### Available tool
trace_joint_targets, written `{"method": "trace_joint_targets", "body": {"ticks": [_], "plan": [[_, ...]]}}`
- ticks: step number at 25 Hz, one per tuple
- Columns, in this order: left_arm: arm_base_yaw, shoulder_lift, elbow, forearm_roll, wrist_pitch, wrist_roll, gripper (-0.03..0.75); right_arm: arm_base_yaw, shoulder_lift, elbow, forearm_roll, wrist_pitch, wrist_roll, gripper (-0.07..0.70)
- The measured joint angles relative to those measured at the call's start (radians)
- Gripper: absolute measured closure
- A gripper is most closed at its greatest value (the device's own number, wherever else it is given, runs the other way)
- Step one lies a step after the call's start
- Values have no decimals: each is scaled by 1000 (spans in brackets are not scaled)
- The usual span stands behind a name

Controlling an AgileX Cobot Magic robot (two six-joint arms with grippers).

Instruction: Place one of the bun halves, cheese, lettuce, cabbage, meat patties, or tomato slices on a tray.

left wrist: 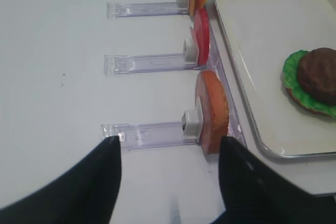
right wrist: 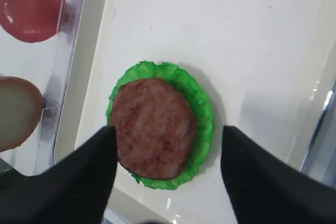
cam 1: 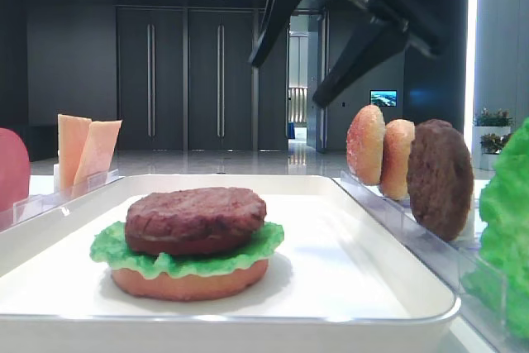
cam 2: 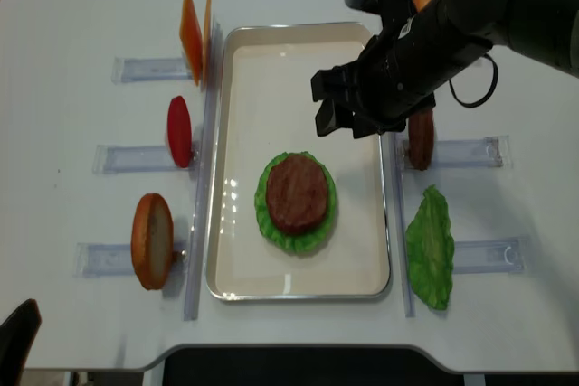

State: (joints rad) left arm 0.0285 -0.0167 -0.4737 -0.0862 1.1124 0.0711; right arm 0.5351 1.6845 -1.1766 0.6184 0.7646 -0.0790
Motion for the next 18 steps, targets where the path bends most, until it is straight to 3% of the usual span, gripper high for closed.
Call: {"method": "trace_joint_targets", "body": {"ticks": [9,18], "plan": [[0,0,0,0,0,0,262,0,-78,-70,-327,128,229,216],[0,0,0,0,0,0,262,-59,-136,-138,-491,282,247,216]]}}
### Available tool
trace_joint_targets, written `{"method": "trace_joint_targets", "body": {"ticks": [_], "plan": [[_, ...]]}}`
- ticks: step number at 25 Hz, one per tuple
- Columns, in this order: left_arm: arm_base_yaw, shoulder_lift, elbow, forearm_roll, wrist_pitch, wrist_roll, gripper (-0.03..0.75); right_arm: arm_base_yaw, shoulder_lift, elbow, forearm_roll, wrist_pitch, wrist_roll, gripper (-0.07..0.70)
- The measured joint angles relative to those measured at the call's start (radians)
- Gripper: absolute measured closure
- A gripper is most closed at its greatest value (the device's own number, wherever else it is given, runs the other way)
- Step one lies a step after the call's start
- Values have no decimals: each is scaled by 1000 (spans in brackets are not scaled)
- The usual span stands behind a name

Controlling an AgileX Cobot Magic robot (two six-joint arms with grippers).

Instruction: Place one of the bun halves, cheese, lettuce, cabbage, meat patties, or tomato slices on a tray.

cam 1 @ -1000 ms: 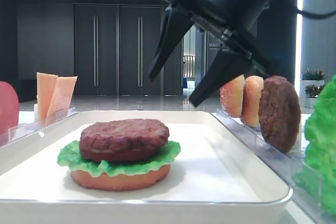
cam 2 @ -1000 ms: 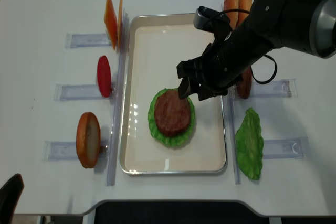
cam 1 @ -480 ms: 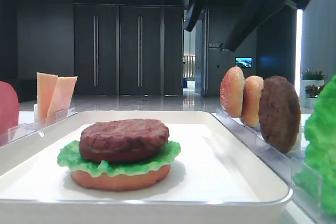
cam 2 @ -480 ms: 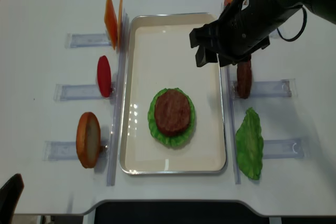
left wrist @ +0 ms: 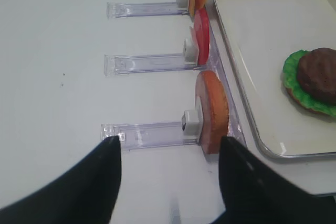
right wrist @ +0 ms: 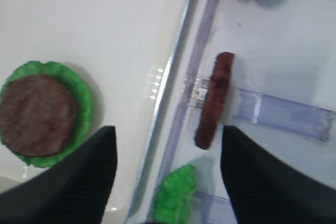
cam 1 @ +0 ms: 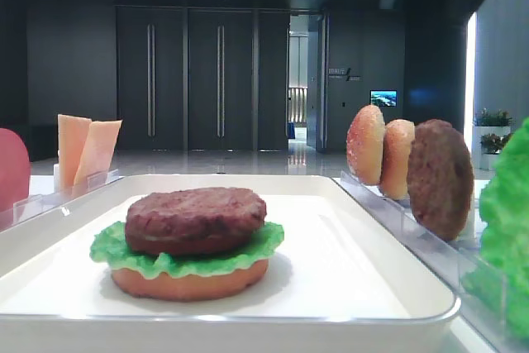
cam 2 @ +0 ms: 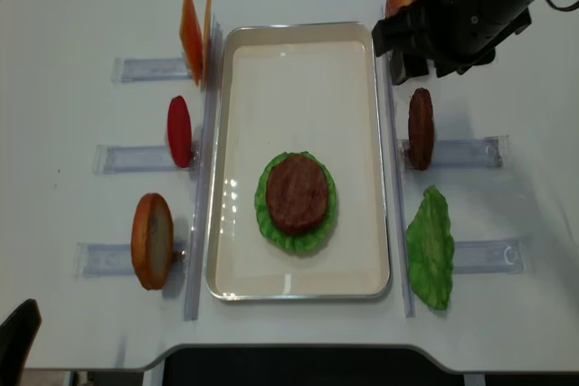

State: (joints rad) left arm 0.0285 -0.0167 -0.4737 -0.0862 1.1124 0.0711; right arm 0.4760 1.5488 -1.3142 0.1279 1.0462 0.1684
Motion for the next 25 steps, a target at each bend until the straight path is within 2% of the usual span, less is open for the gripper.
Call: {"method": "trace_joint_targets", "body": {"ticks": [6,13,17,25], "plan": [[0,0,0,0,0,0,262,-136,-14,-1,-103,95,-14,216],[0,0,0,0,0,0,262,-363,-31,-2,-117,126,-82,216],[0,0,0,0,0,0,262,-461,-32,-3,-119,146,-122,216],[0,0,0,0,0,0,262,-491,-32,-3,-118,172,-149,216]]}}
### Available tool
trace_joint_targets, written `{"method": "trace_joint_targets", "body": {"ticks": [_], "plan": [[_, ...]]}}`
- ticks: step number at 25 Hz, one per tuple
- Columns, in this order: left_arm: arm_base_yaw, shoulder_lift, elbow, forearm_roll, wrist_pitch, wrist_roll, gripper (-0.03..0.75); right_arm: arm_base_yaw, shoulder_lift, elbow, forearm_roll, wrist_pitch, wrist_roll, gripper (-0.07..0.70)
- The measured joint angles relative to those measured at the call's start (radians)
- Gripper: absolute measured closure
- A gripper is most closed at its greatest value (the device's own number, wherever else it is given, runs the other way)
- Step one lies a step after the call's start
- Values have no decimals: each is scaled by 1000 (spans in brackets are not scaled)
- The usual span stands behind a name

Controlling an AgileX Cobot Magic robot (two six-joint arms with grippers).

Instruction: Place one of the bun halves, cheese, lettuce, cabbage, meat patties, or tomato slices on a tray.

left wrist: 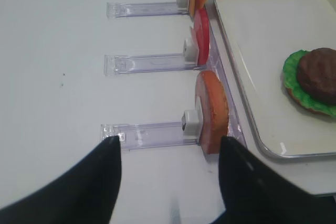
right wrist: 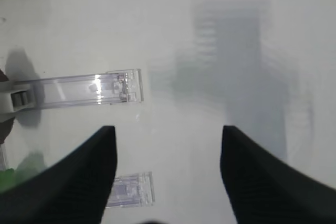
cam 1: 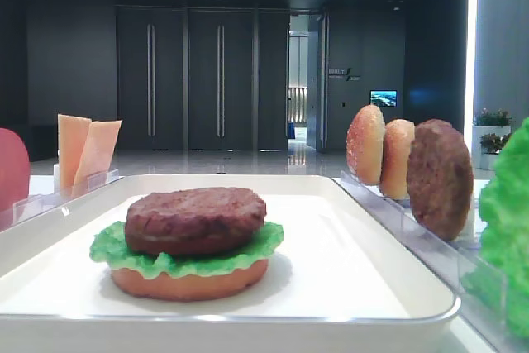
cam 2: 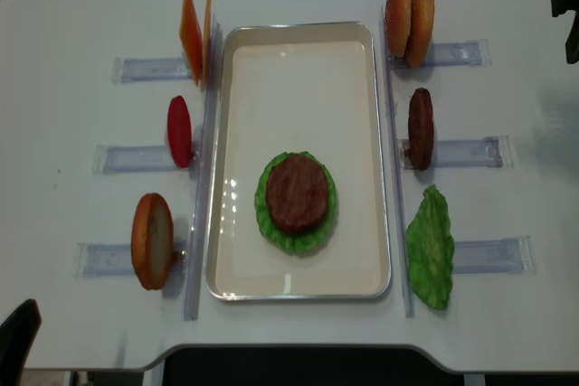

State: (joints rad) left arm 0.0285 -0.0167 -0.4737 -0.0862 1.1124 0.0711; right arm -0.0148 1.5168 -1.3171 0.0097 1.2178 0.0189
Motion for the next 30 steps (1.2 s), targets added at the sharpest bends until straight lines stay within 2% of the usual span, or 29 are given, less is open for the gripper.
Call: {"method": "trace_joint_targets", "body": {"ticks": [5,14,19,30], "plan": [[0,0,0,0,0,0,262,0,-63,37,9,-1,-1,216],[0,0,0,0,0,0,262,0,-371,259,9,3,18,216],[0,0,0,0,0,0,262,0,-585,408,9,3,44,216],[0,0,0,0,0,0,262,0,-1134,718,9,-62,71,216]]}}
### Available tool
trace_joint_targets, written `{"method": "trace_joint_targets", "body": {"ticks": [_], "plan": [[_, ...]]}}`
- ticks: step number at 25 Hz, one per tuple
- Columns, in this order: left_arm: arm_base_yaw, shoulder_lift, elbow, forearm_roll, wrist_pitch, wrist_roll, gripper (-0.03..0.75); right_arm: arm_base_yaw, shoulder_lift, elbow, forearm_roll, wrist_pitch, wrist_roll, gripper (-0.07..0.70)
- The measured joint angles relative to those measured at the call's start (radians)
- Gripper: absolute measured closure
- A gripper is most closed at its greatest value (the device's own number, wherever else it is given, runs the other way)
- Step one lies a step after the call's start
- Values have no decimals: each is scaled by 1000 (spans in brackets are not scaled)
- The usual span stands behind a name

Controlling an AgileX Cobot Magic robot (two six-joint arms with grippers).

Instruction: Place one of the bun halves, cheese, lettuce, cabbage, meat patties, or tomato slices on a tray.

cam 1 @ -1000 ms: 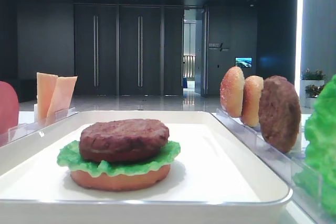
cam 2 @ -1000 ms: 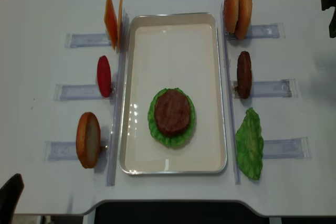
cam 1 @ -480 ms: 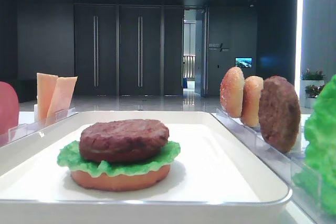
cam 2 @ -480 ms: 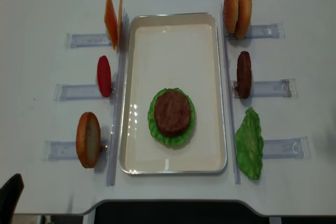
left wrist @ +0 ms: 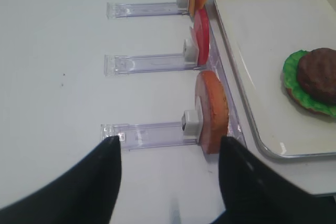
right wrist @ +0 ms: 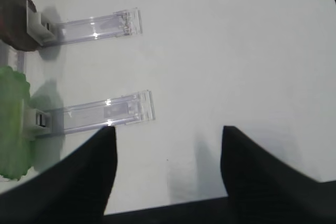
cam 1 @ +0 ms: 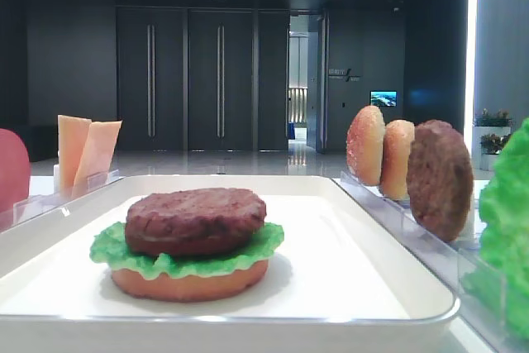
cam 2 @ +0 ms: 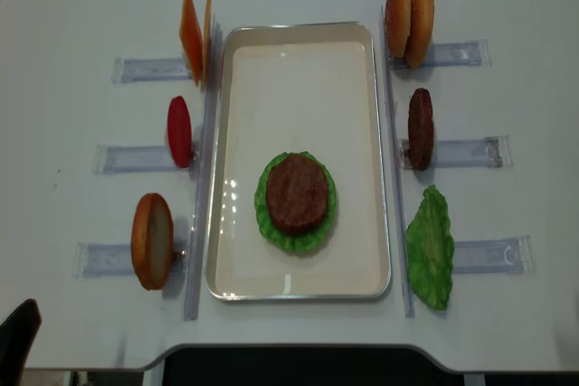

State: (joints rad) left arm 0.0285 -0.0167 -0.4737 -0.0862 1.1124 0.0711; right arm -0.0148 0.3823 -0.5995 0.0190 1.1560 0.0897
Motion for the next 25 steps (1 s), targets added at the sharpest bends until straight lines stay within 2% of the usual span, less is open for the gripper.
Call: {"method": "trace_joint_targets", "body": {"ticks": [5,8,12,25], "plan": [[0,0,0,0,0,0,262,0,-186,65,0,-13,0,216],[0,0,0,0,0,0,262,0,-281,72,0,-36,-12,216],[0,0,0,0,0,0,262,0,-370,72,0,-39,-31,223],[0,0,0,0,0,0,262,0,-391,84,-1,-30,-53,263]]}}
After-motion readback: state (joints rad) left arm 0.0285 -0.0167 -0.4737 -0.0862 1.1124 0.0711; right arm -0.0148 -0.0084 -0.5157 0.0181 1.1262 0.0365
